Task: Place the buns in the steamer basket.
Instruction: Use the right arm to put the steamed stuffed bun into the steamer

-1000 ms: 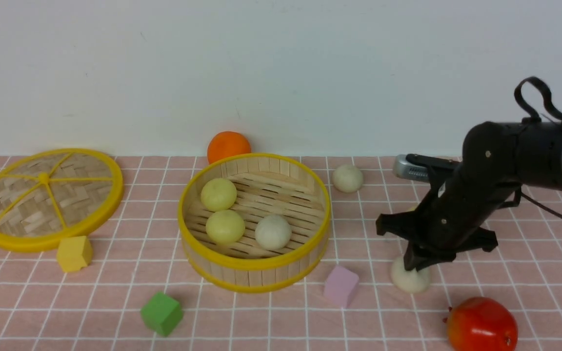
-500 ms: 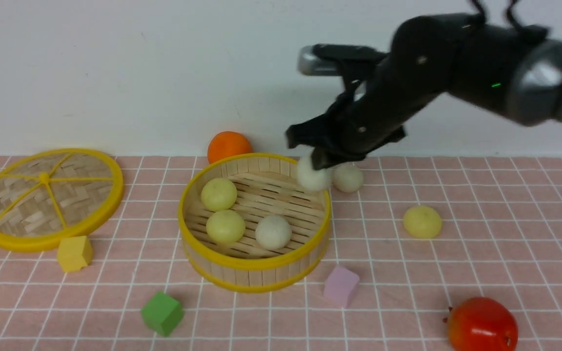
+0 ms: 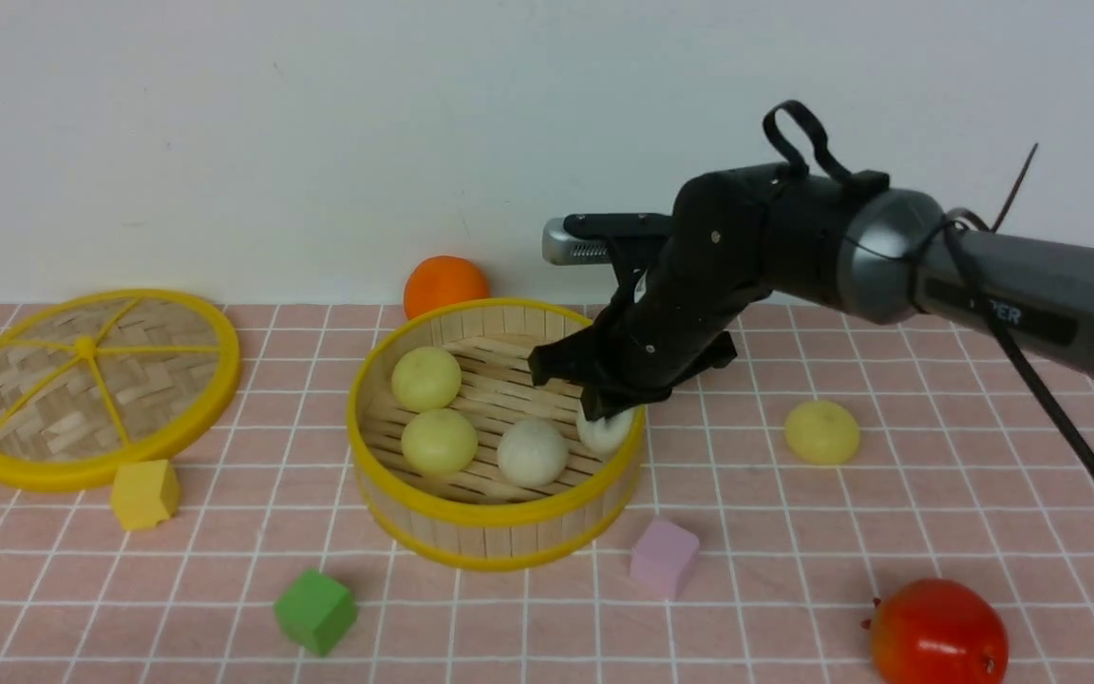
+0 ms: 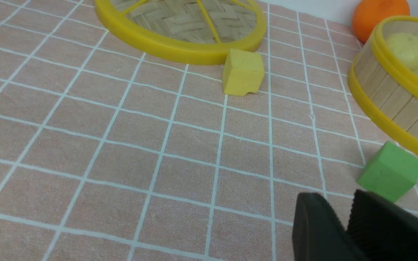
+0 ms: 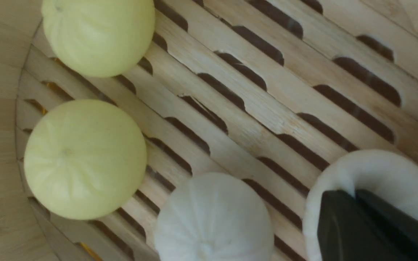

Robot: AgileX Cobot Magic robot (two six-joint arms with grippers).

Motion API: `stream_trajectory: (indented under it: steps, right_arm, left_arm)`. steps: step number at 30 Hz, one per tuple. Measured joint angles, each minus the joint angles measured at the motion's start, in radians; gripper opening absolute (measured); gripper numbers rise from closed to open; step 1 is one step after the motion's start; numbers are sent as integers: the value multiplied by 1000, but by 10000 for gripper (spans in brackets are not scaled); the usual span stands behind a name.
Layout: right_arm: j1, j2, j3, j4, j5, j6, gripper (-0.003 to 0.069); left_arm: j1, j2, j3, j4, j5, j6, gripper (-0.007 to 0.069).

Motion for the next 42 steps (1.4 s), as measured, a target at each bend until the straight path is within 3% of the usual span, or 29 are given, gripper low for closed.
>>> stream_trajectory:
  steps: [17,42]
  right_arm:
    - [1,-1,0,57,-9,-24,22]
    - [0,-50,0,49,23,-26,26]
  left_arm:
    - [0,0,0,0,0,0,211]
    - [0,0,0,1,0,0,226]
